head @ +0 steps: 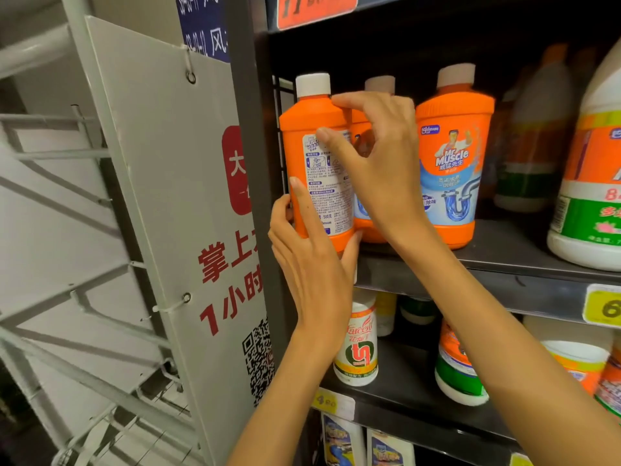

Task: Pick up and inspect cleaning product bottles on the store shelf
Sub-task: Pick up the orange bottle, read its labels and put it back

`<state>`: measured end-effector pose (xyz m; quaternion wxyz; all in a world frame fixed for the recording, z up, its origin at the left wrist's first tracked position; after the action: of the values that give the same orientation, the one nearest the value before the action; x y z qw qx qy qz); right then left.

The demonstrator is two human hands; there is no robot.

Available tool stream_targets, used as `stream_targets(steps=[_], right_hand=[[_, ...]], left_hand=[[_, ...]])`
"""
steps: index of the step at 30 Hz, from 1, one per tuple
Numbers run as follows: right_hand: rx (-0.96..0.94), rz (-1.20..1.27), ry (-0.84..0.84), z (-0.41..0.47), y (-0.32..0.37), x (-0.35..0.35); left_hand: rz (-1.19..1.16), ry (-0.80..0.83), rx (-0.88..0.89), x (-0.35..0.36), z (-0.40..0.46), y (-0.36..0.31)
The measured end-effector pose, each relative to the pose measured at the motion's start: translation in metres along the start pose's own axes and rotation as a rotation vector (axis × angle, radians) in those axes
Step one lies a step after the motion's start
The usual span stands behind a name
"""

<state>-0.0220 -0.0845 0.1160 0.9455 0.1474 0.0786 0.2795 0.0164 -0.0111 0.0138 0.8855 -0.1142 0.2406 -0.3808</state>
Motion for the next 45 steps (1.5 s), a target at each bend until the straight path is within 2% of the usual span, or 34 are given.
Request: stream_targets(steps=[4, 7, 14, 16, 19, 21, 24, 26, 29, 32, 35, 40, 45], right_hand=[[-0.03, -0.149, 0.08, 0.0, -0.009, -0.003], [-0.051, -0.258, 0.127, 0.0, -0.013, 0.002], [-0.053, -0.336, 0.151, 0.0, -0.016, 0.014], [-0.036, -0.351, 0.201, 0.002, -0.018, 0.017], [-0.063, -0.424, 0.246, 0.002, -0.02, 0.016], [-0.11, -0.482, 0.202, 0.005, -0.018, 0.008], [-0.123, -0.497, -0.06, 0.018, -0.013, -0.019], [-0.091, -0.623, -0.124, 0.03, -0.013, -0.031], [0.0, -0.867, 0.012, 0.043, -0.017, -0.029], [0.053, -1.014, 0.12, 0.044, -0.024, -0.022], [0.044, -1.003, 0.11, 0.043, -0.026, -0.022], [0.008, -0.865, 0.069, 0.036, -0.02, -0.032], [-0.074, -0.513, -0.075, 0.01, -0.007, -0.041]], left_hand=[[0.174, 0.02, -0.005, 0.003, 0.008, -0.001], [0.217, 0.073, 0.021, 0.006, 0.01, -0.003], [0.141, 0.139, 0.083, 0.018, 0.0, -0.001], [0.065, 0.161, 0.021, 0.023, 0.001, 0.004], [-0.05, 0.088, -0.078, 0.016, 0.005, -0.001], [-0.026, 0.055, -0.051, 0.015, 0.006, -0.006], [0.154, 0.107, 0.014, 0.025, 0.009, -0.007], [0.148, 0.132, 0.003, 0.028, 0.011, -0.008], [0.03, 0.173, -0.052, 0.026, 0.014, -0.012], [-0.035, 0.146, -0.069, 0.02, 0.01, -0.019], [-0.157, 0.117, -0.012, 0.014, 0.004, -0.026], [-0.5, 0.249, -0.026, 0.013, 0.0, -0.032], [-0.53, 0.246, -0.067, 0.016, 0.0, -0.03]])
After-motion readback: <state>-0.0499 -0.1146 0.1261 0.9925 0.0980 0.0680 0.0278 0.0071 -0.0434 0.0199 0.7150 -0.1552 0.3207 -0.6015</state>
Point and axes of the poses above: each hand's wrist, its own z-axis towards the middle knuckle, its own x-axis out of the palm, y = z × x, the point moved 3 cm from there along z, towards the middle knuckle, and after that the axes turned 14 degrees about z, right-handed, at the moved point
